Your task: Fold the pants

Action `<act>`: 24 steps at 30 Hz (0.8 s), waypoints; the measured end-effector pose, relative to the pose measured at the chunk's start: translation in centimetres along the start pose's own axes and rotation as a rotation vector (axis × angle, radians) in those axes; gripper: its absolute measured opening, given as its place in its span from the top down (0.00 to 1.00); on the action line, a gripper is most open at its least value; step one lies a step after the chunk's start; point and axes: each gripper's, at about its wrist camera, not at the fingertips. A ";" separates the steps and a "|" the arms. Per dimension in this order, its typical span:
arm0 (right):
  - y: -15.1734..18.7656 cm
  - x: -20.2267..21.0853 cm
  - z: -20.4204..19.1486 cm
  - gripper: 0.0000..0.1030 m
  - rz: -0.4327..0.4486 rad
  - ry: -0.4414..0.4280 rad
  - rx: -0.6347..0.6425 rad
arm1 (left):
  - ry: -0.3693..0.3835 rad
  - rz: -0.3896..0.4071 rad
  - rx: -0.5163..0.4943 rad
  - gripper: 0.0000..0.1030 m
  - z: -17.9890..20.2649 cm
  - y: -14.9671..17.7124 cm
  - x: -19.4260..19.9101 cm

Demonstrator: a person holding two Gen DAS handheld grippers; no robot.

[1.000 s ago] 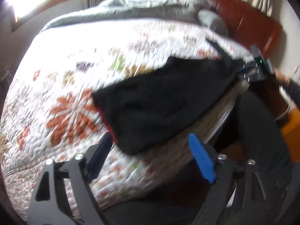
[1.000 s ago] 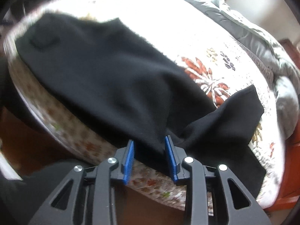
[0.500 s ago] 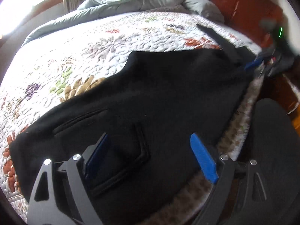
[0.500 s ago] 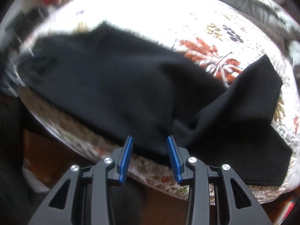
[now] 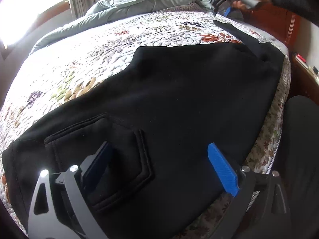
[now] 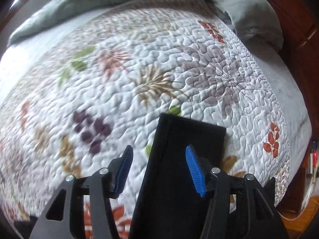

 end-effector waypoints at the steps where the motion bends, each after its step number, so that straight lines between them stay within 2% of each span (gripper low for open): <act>1: -0.3 -0.9 -0.1 0.42 -0.014 0.018 -0.003 | 0.003 0.000 -0.001 0.05 0.0 -0.1 -0.1; 6: -0.8 -4.1 -1.1 0.36 -0.100 0.185 0.019 | 0.012 -0.003 0.003 0.03 0.2 -0.2 -0.5; 9: -0.5 -4.4 -0.6 0.37 -0.122 0.194 -0.009 | 0.015 -0.002 0.003 0.03 0.2 -0.2 -0.5; 10: -0.3 -4.4 -0.3 0.43 -0.125 0.187 -0.015 | 0.016 -0.002 0.004 0.03 0.2 -0.2 -0.5; 11: -0.2 -4.4 0.0 0.62 -0.130 0.172 -0.012 | 0.015 -0.002 0.004 0.03 0.2 -0.2 -0.5; 14: 0.3 -2.8 1.2 0.88 -0.100 0.152 -0.001 | 0.016 0.002 0.006 0.03 0.0 0.0 -0.3; 16: 0.8 -0.8 2.4 0.93 -0.070 0.136 -0.003 | 0.020 0.004 0.011 0.03 0.0 0.0 -0.4; 22: 3.1 7.9 5.3 0.94 0.085 0.030 -0.014 | 0.006 0.012 0.015 0.03 0.1 0.1 -0.4; 24: 3.9 11.5 6.2 0.94 0.161 -0.031 -0.024 | 0.001 0.014 0.021 0.03 0.1 0.1 -0.4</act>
Point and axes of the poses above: each gripper's, at about its wrist camera, not at the fingertips, and x roughly against the way its jaws point, z to its right, y to its underside, and after that the axes turned 14 degrees about x, right-handed
